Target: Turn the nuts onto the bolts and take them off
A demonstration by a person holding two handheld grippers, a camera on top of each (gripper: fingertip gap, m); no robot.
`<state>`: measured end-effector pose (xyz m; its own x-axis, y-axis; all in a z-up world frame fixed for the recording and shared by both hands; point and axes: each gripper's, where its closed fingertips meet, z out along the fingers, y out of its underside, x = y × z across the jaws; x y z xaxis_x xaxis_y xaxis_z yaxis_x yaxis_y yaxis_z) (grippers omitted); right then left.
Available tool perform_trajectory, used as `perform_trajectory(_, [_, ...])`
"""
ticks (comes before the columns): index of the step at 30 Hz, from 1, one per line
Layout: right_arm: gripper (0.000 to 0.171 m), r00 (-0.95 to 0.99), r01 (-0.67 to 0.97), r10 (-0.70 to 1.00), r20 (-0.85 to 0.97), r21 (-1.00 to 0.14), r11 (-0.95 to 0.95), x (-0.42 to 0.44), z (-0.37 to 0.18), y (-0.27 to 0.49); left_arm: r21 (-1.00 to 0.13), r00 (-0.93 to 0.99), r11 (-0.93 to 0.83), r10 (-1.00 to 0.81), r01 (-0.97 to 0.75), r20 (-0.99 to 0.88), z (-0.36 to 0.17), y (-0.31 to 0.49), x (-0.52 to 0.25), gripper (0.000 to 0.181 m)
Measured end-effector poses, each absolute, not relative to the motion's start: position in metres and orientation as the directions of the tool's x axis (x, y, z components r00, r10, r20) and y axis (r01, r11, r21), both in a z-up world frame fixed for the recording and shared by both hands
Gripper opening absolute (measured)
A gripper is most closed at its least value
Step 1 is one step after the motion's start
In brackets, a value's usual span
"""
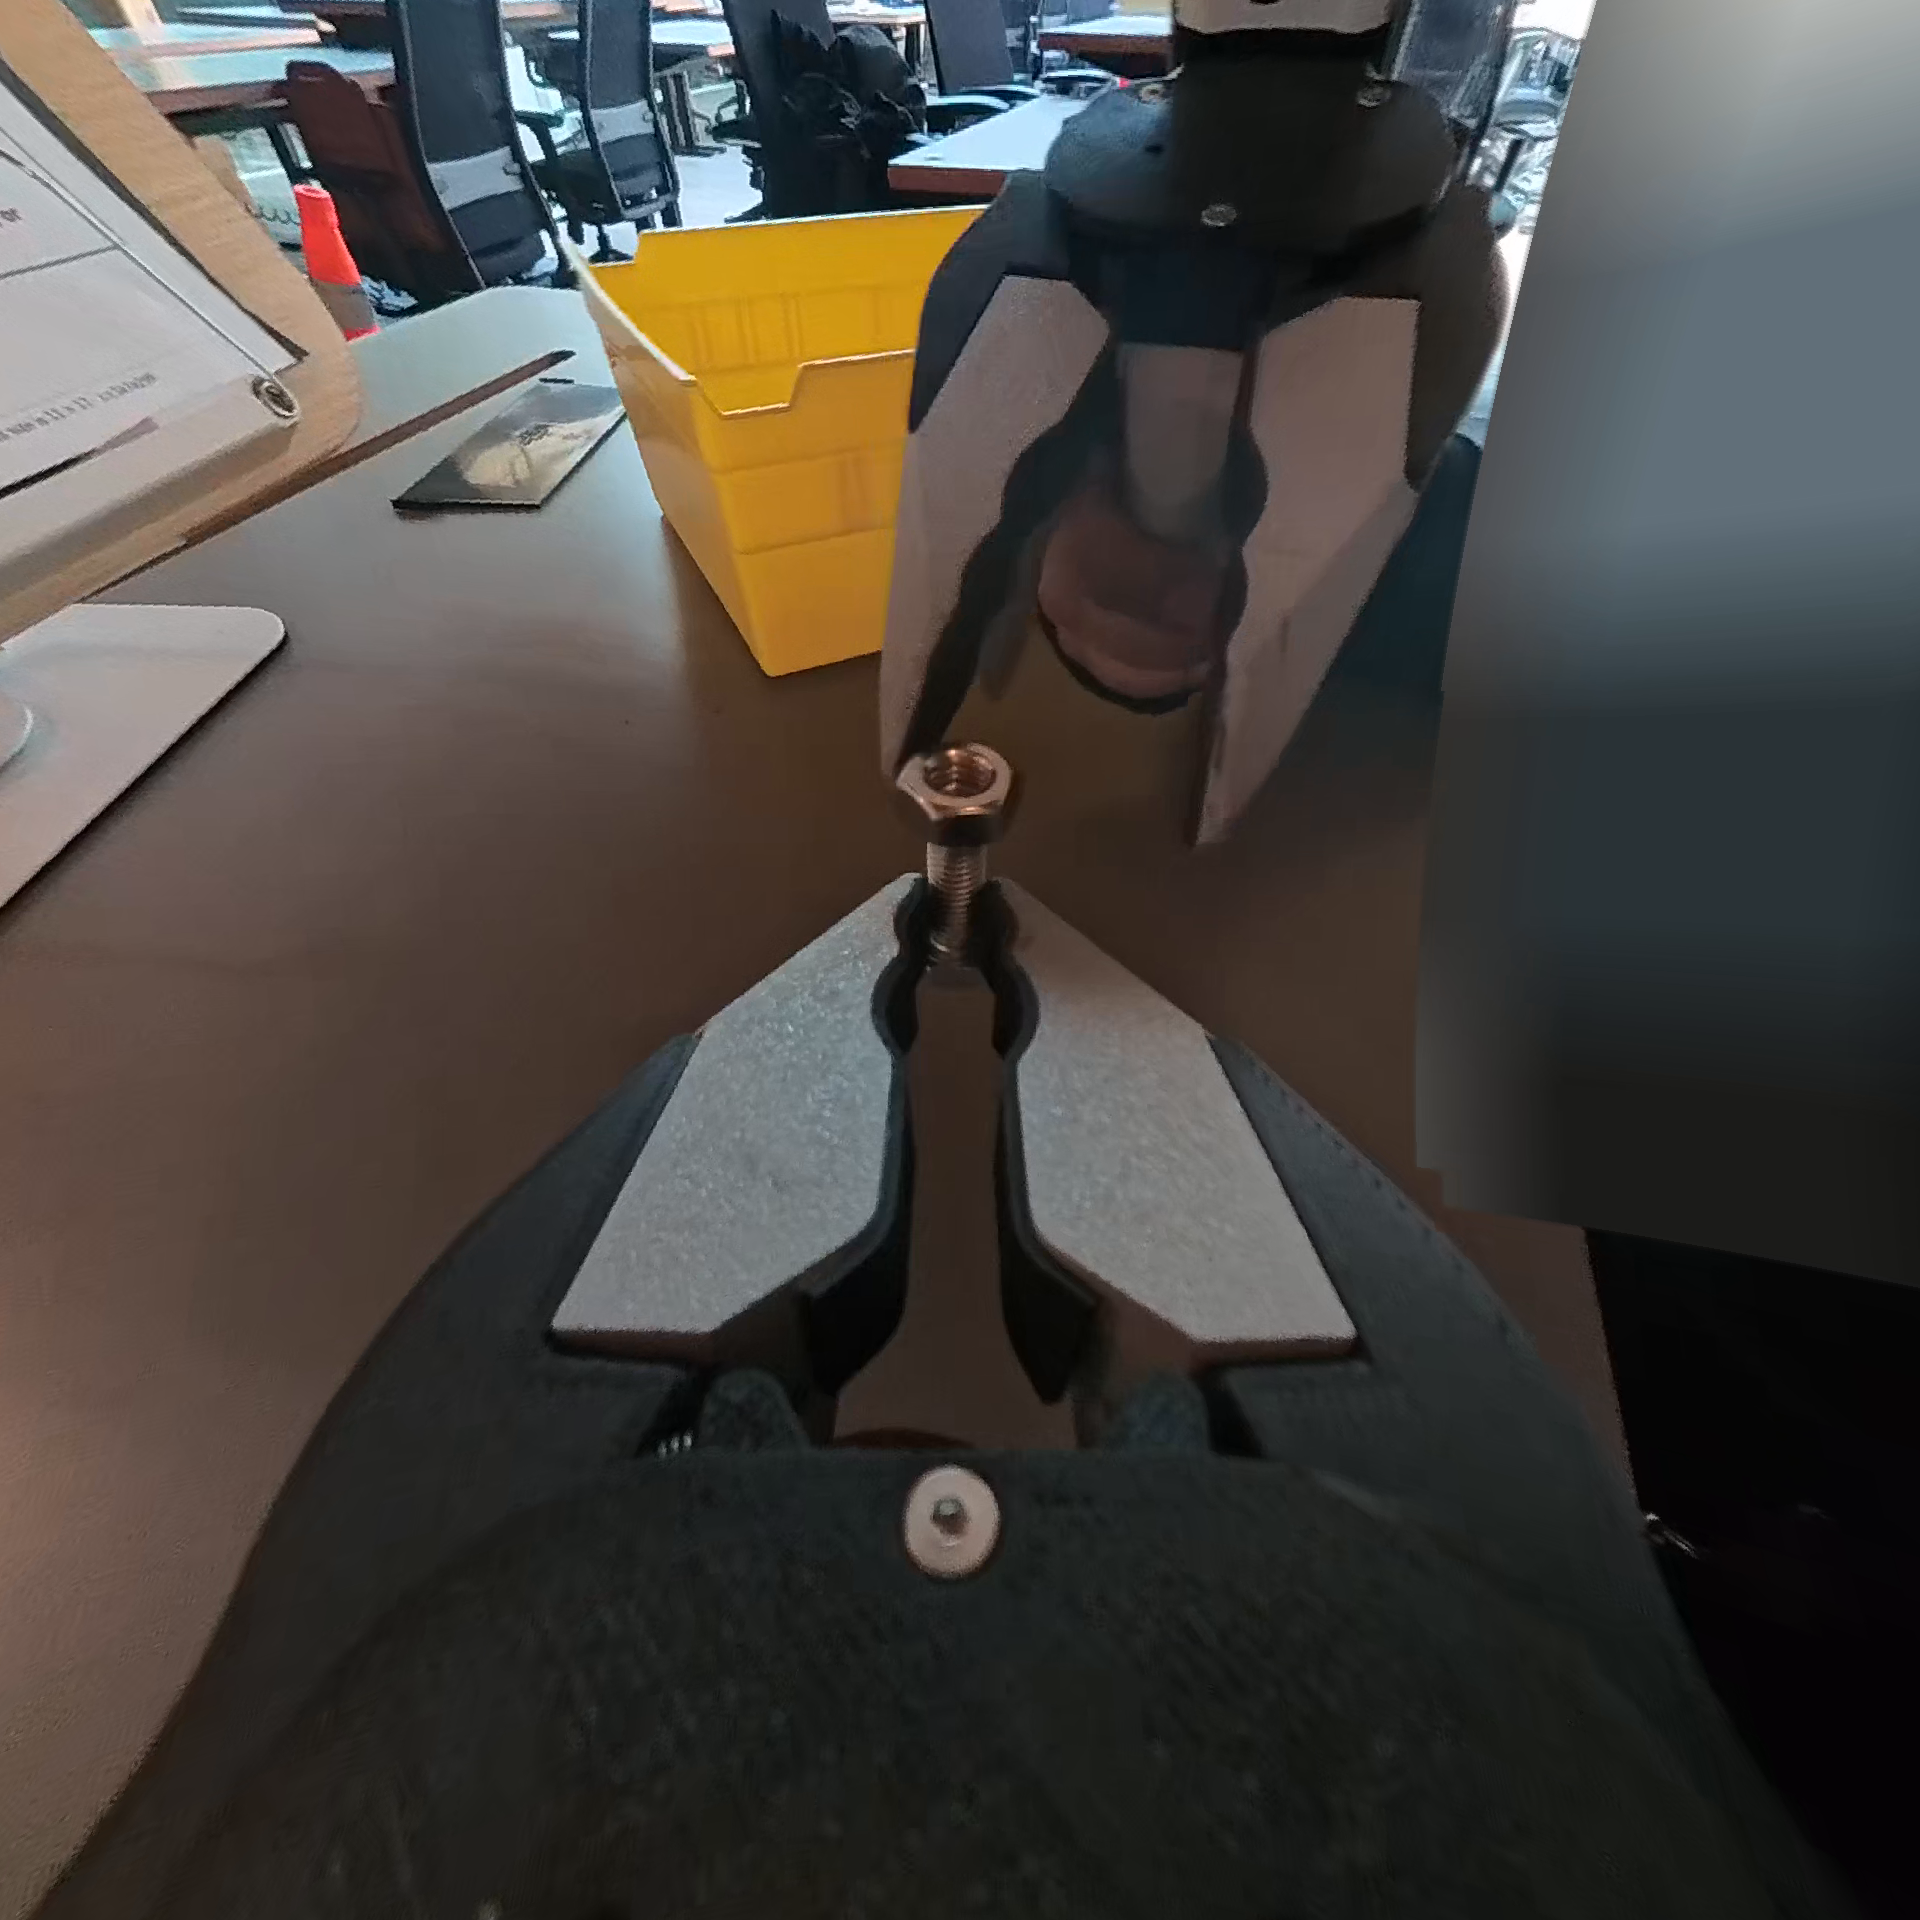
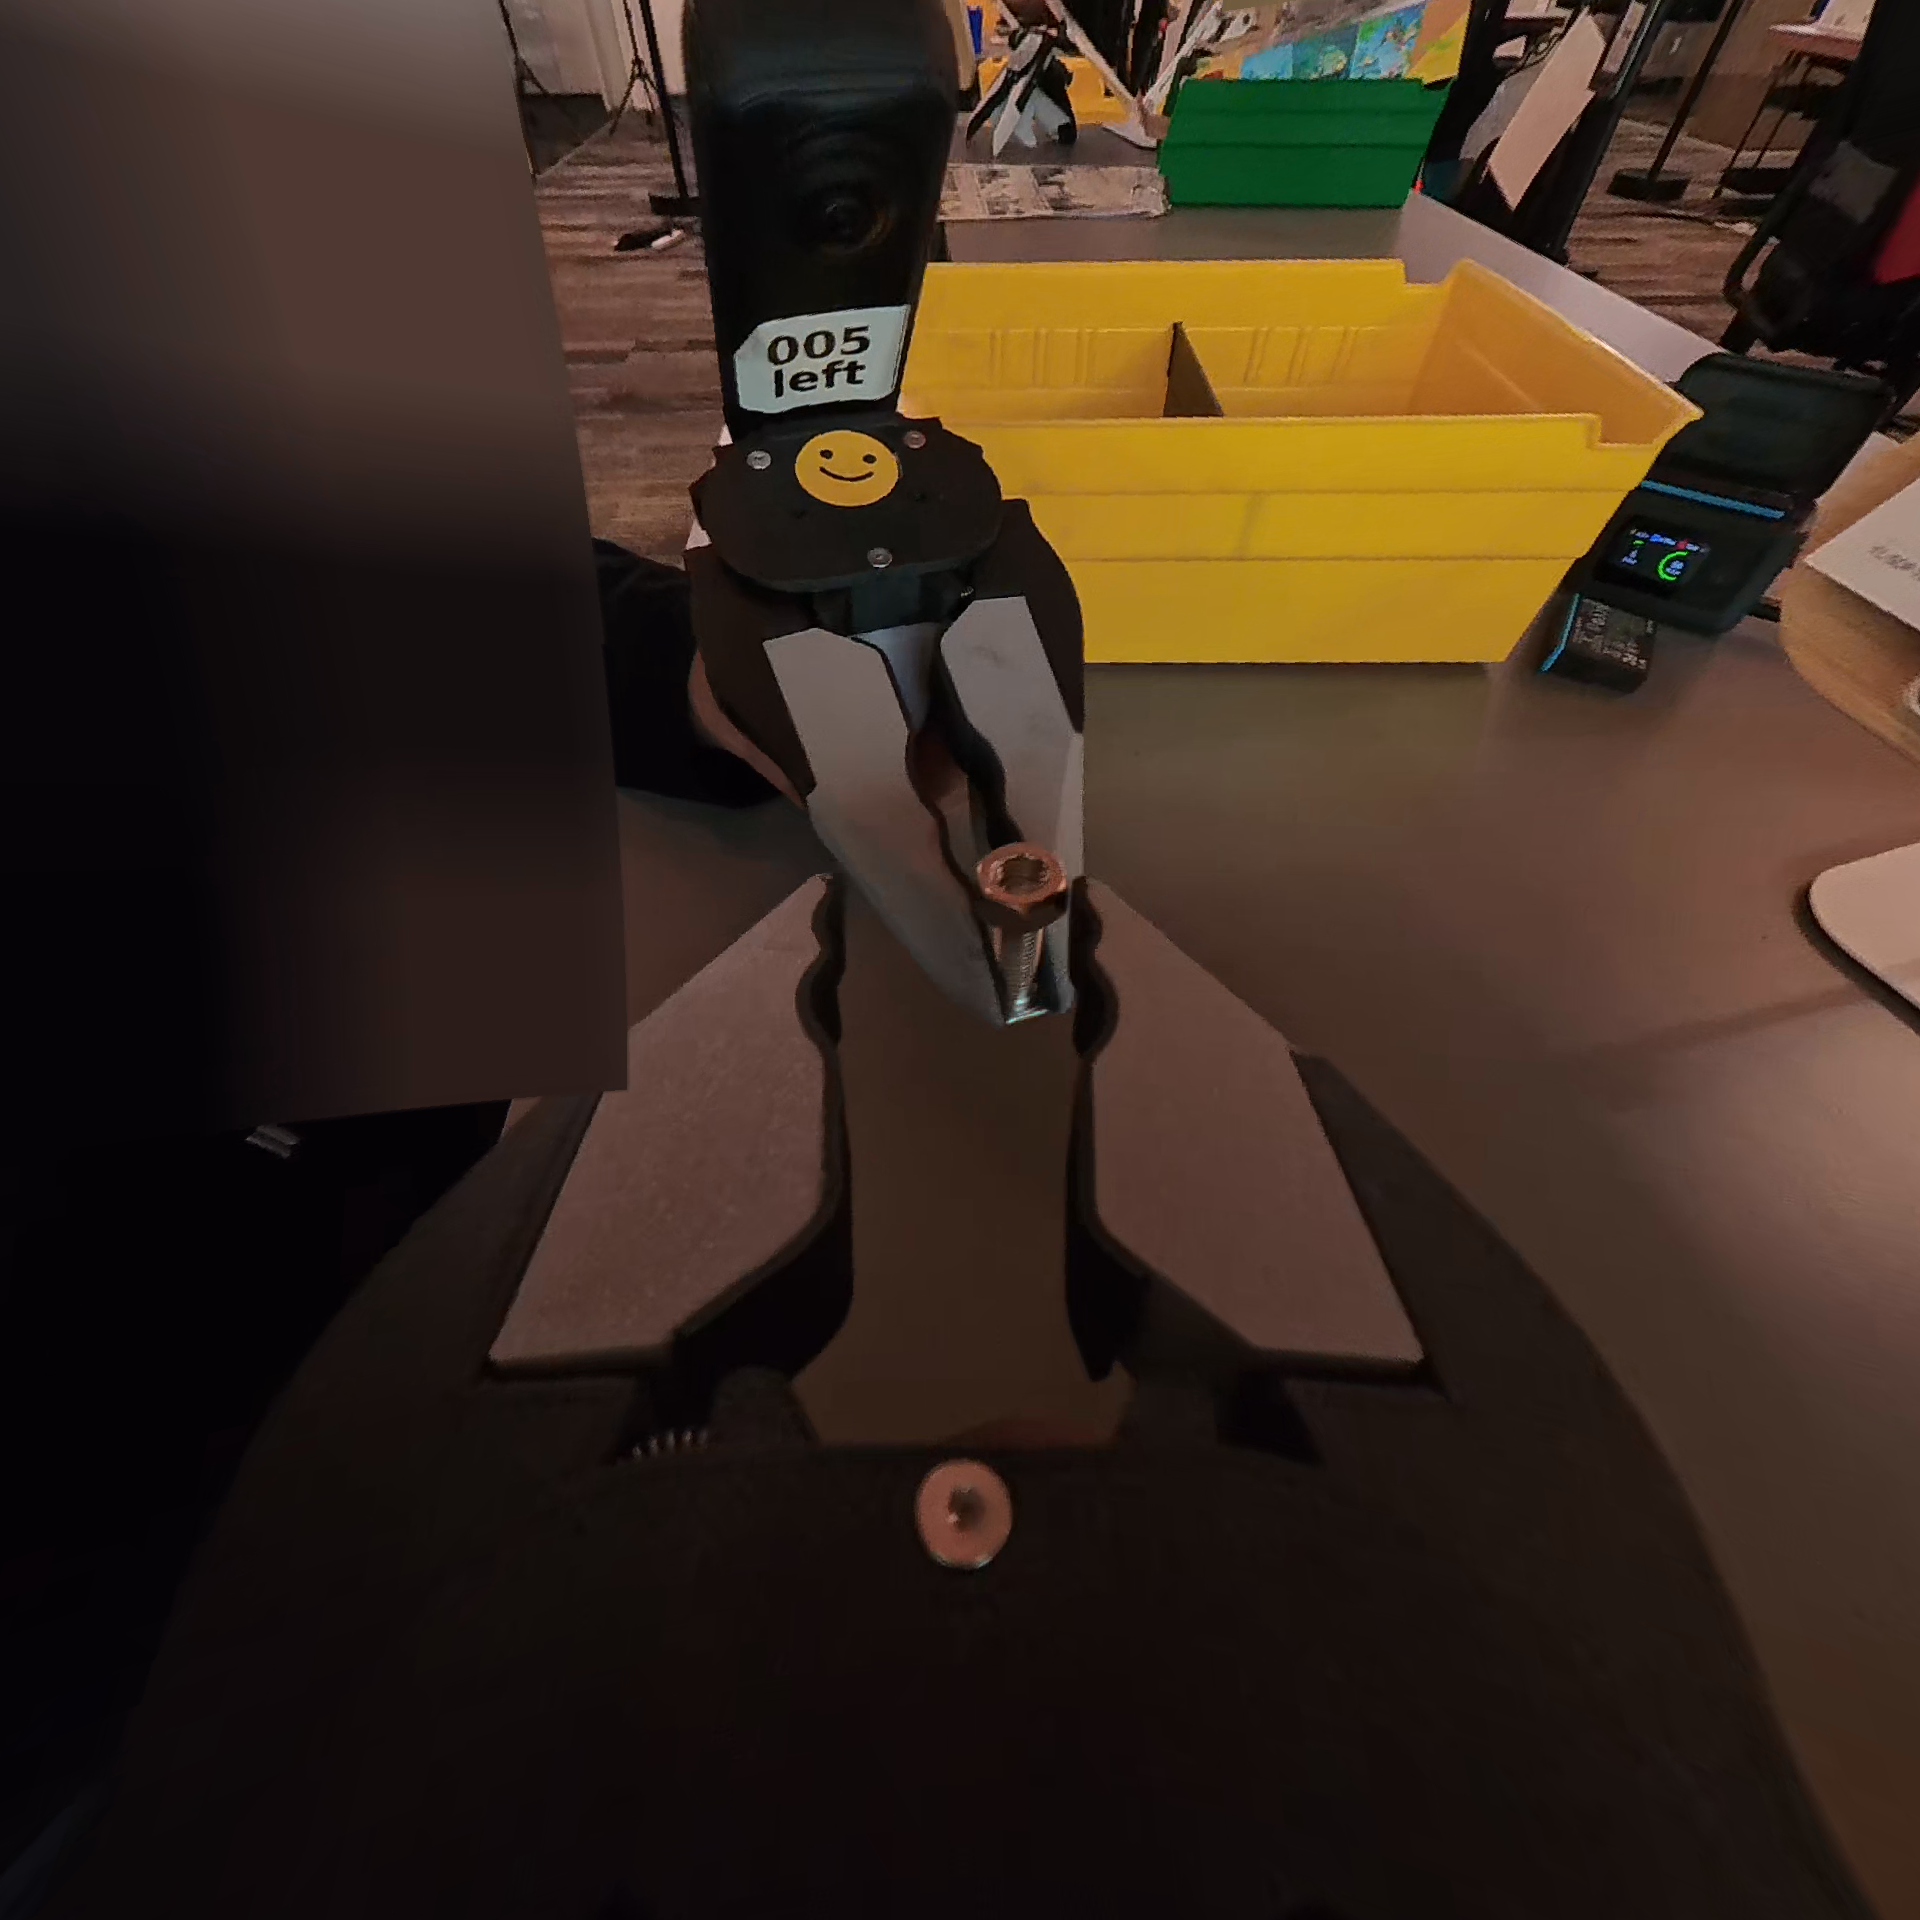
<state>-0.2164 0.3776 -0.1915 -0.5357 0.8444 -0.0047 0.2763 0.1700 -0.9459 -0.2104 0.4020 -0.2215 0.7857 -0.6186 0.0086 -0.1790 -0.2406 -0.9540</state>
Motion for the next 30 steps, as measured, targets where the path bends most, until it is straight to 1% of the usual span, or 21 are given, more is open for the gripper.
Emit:
perform_trajectory(2, [0.041,-0.531,0.280,0.847,-0.008,-0.945,0.167,-0.215,-0.192,0.380,-0.954,0.797,-0.249,-0.604,-0.165,0.020,-0.221,0.403,-0.215,0.008])
perform_trajectory(4, [0.036,-0.530,0.271,0.848,-0.011,-0.950,0.157,-0.214,-0.189,0.382,-0.955,0.802,-0.254,-0.596,-0.153,0.029,-0.221,0.404,-0.217,0.008])
perform_trajectory(6, [0.036,-0.515,0.262,0.857,-0.009,-0.954,0.148,-0.214,-0.186,0.386,-0.955,0.800,-0.252,-0.599,-0.154,0.029,-0.221,0.404,-0.217,0.008])
perform_trajectory(8, [0.039,-0.508,0.257,0.861,-0.019,-0.958,0.130,-0.216,-0.184,0.388,-0.954,0.794,-0.250,-0.607,-0.165,0.022,-0.221,0.403,-0.214,0.008])
perform_trajectory(10, [0.046,-0.513,0.263,0.858,-0.026,-0.956,0.128,-0.218,-0.185,0.384,-0.952,0.790,-0.249,-0.613,-0.176,0.014,-0.222,0.403,-0.211,0.008])
perform_trajectory(15, [0.049,-0.518,0.282,0.855,0.005,-0.943,0.177,-0.219,-0.193,0.379,-0.949,0.810,-0.257,-0.586,-0.182,0.003,-0.224,0.406,-0.216,0.008])
perform_trajectory(16, [0.046,-0.516,0.284,0.857,0.004,-0.942,0.176,-0.217,-0.193,0.381,-0.950,0.821,-0.261,-0.572,-0.173,0.008,-0.223,0.407,-0.220,0.008])
perform_trajectory(18, [0.028,-0.531,0.269,0.847,-0.017,-0.951,0.150,-0.212,-0.188,0.383,-0.951,0.828,-0.273,-0.559,-0.145,0.034,-0.223,0.408,-0.225,0.008])
perform_trajectory(19, [0.028,-0.524,0.259,0.851,-0.028,-0.957,0.128,-0.213,-0.184,0.385,-0.952,0.825,-0.273,-0.564,-0.136,0.044,-0.222,0.408,-0.225,0.008])
perform_trajectory(20, [0.032,-0.512,0.258,0.858,-0.042,-0.960,0.107,-0.216,-0.182,0.388,-0.955,0.815,-0.264,-0.577,-0.137,0.043,-0.221,0.407,-0.221,0.008])
perform_trajectory(22, [0.055,-0.516,0.281,0.853,-0.078,-0.956,0.083,-0.223,-0.183,0.384,-0.954,0.796,-0.250,-0.605,-0.167,0.019,-0.222,0.405,-0.212,0.008])
perform_trajectory(24, [0.055,-0.542,0.307,0.838,-0.068,-0.944,0.122,-0.224,-0.191,0.374,-0.951,0.791,-0.248,-0.612,-0.185,0.006,-0.223,0.405,-0.208,0.008])
perform_trajectory(25, [0.049,-0.537,0.315,0.842,-0.042,-0.937,0.154,-0.224,-0.196,0.374,-0.953,0.799,-0.248,-0.601,-0.174,0.010,-0.221,0.406,-0.210,0.008])
perform_trajectory(27, [0.049,-0.513,0.309,0.858,-0.004,-0.934,0.181,-0.218,-0.197,0.380,-0.955,0.832,-0.264,-0.554,-0.137,0.034,-0.220,0.410,-0.224,0.008])
perform_trajectory(28, [0.027,-0.537,0.292,0.843,-0.018,-0.942,0.166,-0.211,-0.193,0.379,-0.953,0.852,-0.278,-0.521,-0.122,0.043,-0.221,0.412,-0.234,0.008])
perform_trajectory(29, [0.016,-0.553,0.263,0.832,-0.041,-0.956,0.128,-0.207,-0.185,0.379,-0.950,0.860,-0.289,-0.508,-0.121,0.045,-0.222,0.412,-0.239,0.008])
perform_trajectory(30, [0.019,-0.542,0.245,0.838,-0.058,-0.965,0.091,-0.207,-0.178,0.384,-0.951,0.856,-0.285,-0.515,-0.120,0.046,-0.222,0.411,-0.239,0.008])
